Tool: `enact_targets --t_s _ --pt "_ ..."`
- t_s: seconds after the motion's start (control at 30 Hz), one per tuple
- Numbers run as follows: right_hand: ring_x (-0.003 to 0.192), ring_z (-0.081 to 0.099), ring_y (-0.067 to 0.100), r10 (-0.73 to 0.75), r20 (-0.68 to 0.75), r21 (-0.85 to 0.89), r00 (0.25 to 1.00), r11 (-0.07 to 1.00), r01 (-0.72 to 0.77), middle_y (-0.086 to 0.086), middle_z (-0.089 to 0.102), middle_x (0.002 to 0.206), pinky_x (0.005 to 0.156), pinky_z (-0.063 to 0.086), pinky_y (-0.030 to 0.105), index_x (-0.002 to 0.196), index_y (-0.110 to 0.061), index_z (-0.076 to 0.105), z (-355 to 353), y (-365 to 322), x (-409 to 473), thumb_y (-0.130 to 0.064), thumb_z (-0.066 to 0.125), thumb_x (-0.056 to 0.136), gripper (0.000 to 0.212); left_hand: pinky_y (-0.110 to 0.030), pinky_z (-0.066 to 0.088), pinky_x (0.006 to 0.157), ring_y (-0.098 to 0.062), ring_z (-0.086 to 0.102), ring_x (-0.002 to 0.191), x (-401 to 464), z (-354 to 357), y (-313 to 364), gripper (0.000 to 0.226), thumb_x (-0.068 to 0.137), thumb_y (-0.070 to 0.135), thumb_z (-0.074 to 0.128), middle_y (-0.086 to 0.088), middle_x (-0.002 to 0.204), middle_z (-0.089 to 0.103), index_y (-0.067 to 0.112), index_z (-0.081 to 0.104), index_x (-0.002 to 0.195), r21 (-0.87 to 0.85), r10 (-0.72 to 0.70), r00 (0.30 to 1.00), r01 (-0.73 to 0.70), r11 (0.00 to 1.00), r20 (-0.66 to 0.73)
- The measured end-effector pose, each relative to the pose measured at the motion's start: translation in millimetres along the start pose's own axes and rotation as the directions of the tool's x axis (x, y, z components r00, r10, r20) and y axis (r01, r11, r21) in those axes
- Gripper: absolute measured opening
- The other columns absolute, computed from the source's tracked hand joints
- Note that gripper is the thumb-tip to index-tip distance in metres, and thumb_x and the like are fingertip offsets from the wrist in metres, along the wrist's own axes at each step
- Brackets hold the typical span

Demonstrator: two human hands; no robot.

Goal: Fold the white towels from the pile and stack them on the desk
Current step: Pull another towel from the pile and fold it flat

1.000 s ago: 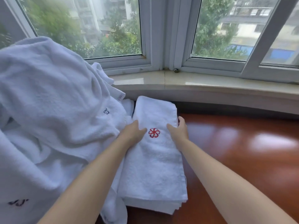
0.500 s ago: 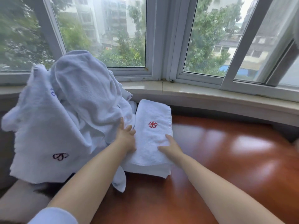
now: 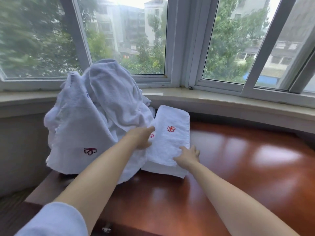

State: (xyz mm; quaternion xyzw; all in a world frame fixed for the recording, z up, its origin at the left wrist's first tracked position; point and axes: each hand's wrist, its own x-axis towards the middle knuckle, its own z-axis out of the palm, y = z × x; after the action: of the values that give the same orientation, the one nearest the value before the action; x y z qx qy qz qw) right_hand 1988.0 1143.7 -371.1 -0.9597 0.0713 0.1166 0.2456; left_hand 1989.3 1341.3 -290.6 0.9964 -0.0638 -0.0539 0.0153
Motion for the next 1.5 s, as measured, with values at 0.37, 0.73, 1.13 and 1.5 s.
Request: enact_targets --t_s 0.37,0.73,1.13,1.5 --pt "0.122 0.048 0.024 -0.279 -0.083 0.443 0.957 0.850 0.286 0.009 0.045 0.138 0.096 0.041 0.032 0.131 -0.016 0.053 2.7 -88.9 -28.4 -0.016 0.049 0.091 0.040 -0.038 0.043 0.087 -0.030 0.045 0.118 -58.7 -23.6 -55.8 0.037 0.087 0.013 0.052 -0.009 0.127 0.049 0.012 0.053 0.123 0.060 -0.284 0.821 0.358 0.932 -0.496" --pt "0.094 0.053 0.008 -0.484 -0.113 0.485 0.868 0.736 0.473 -0.004 0.051 0.131 0.083 0.039 0.023 0.129 -0.020 0.054 10.9 -135.9 -59.4 -0.020 0.053 0.094 0.035 -0.040 0.043 0.090 -0.039 0.051 0.118 -71.6 -46.3 -107.5 0.045 0.096 0.031 0.047 -0.020 0.131 0.049 0.011 0.041 0.136 -0.646 -0.690 0.657 0.391 0.656 -0.304" --pt "0.115 0.054 0.033 -0.469 0.267 -0.209 0.842 0.824 0.526 0.013 0.052 0.135 0.087 0.042 0.038 0.152 -0.031 -0.005 44.1 -94.9 -40.6 -0.036 0.048 0.094 0.079 -0.041 0.047 0.078 -0.033 0.053 0.104 -83.0 -12.8 -81.3 0.025 0.081 -0.003 0.053 -0.015 0.105 0.061 -0.001 0.064 0.104 -0.251 -0.229 0.720 0.079 0.965 -0.655" --pt "0.114 0.054 0.026 -0.378 0.243 -0.194 0.894 0.884 0.426 0.006 0.056 0.126 0.086 0.039 0.032 0.119 -0.021 0.054 40.3 -68.4 -38.1 -0.033 0.045 0.092 0.031 -0.039 0.060 0.058 -0.025 0.065 0.058 -17.1 -22.7 -65.7 0.055 0.080 0.016 0.077 -0.014 0.105 0.059 0.006 0.043 0.122 -0.977 -0.709 0.696 0.049 0.207 -0.115"
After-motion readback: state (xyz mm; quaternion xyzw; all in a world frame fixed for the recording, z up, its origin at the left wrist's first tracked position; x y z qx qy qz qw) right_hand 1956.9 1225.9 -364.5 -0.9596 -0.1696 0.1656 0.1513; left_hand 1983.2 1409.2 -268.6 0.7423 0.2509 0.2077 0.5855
